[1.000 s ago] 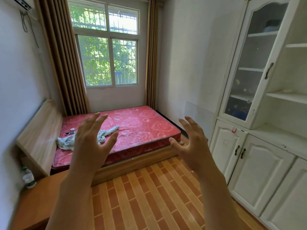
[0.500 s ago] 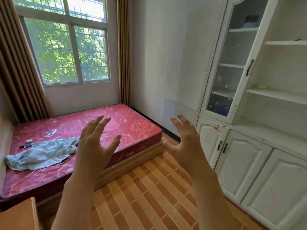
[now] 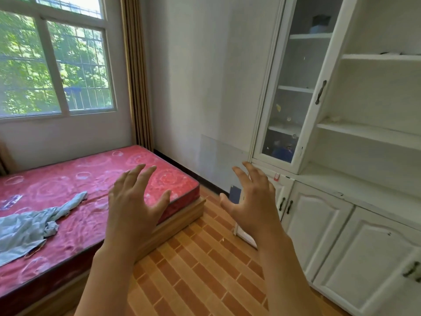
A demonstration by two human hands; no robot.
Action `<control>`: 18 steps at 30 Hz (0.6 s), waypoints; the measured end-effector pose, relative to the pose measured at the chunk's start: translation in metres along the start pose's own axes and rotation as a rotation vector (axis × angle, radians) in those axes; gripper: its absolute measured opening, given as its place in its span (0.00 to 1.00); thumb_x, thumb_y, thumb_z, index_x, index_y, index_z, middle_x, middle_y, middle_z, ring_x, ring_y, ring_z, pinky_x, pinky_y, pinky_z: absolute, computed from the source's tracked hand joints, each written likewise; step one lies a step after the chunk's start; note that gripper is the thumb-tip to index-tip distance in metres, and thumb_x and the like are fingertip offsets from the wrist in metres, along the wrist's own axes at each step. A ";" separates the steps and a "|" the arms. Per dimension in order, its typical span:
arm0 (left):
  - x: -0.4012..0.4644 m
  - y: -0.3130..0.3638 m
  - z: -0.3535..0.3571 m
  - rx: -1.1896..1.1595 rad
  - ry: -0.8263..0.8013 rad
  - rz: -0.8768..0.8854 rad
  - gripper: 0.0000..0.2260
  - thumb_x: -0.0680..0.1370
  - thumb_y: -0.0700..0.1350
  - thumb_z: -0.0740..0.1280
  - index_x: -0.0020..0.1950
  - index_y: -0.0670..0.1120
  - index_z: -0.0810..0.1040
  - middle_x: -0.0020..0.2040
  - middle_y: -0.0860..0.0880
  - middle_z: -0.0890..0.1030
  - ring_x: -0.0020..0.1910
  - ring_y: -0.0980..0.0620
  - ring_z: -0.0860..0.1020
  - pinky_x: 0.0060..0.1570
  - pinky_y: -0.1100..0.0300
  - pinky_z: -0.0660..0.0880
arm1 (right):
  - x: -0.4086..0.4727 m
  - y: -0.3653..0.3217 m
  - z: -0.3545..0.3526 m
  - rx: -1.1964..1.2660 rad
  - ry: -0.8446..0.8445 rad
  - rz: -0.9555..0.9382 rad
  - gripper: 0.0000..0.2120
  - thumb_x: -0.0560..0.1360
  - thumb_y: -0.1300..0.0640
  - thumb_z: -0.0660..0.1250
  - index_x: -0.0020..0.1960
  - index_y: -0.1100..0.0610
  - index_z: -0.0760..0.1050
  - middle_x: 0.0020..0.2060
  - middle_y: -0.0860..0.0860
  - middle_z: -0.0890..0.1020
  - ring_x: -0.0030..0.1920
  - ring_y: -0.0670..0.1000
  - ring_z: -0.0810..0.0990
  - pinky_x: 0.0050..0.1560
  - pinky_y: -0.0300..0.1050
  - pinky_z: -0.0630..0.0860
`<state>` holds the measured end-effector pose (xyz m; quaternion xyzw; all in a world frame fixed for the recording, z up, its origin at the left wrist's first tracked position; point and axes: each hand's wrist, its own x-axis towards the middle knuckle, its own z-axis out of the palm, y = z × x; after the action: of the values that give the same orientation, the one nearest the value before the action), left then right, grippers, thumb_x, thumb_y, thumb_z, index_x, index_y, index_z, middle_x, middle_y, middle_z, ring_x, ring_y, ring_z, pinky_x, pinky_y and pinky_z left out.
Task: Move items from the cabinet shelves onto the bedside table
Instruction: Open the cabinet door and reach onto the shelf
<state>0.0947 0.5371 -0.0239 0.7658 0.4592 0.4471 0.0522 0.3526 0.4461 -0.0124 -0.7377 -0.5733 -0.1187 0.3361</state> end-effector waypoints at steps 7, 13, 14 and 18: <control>0.078 0.014 0.074 -0.022 0.008 0.008 0.31 0.77 0.57 0.74 0.79 0.52 0.71 0.79 0.48 0.70 0.78 0.42 0.66 0.75 0.34 0.66 | 0.091 0.058 0.029 0.055 -0.024 0.012 0.36 0.76 0.33 0.66 0.81 0.41 0.61 0.83 0.44 0.60 0.83 0.53 0.57 0.81 0.65 0.59; 0.142 0.033 0.143 -0.076 0.033 0.022 0.31 0.76 0.61 0.69 0.77 0.53 0.73 0.78 0.49 0.71 0.76 0.45 0.66 0.74 0.36 0.67 | 0.166 0.113 0.045 0.074 -0.024 -0.006 0.37 0.76 0.33 0.65 0.81 0.41 0.60 0.83 0.43 0.59 0.83 0.52 0.57 0.80 0.63 0.59; 0.150 0.038 0.155 -0.083 0.034 0.023 0.30 0.77 0.61 0.69 0.77 0.53 0.73 0.78 0.49 0.71 0.76 0.45 0.66 0.74 0.36 0.67 | 0.176 0.124 0.046 0.073 -0.016 -0.007 0.36 0.77 0.33 0.66 0.81 0.41 0.60 0.82 0.44 0.60 0.83 0.53 0.57 0.80 0.63 0.59; 0.177 0.053 0.202 -0.140 0.035 0.026 0.31 0.77 0.62 0.68 0.78 0.53 0.72 0.78 0.50 0.71 0.77 0.46 0.65 0.75 0.36 0.67 | 0.206 0.163 0.053 0.071 0.020 0.003 0.36 0.77 0.35 0.68 0.81 0.42 0.61 0.83 0.45 0.61 0.83 0.53 0.58 0.79 0.61 0.59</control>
<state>0.3092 0.7062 -0.0052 0.7581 0.4177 0.4922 0.0920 0.5569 0.6184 0.0055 -0.7249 -0.5729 -0.1051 0.3679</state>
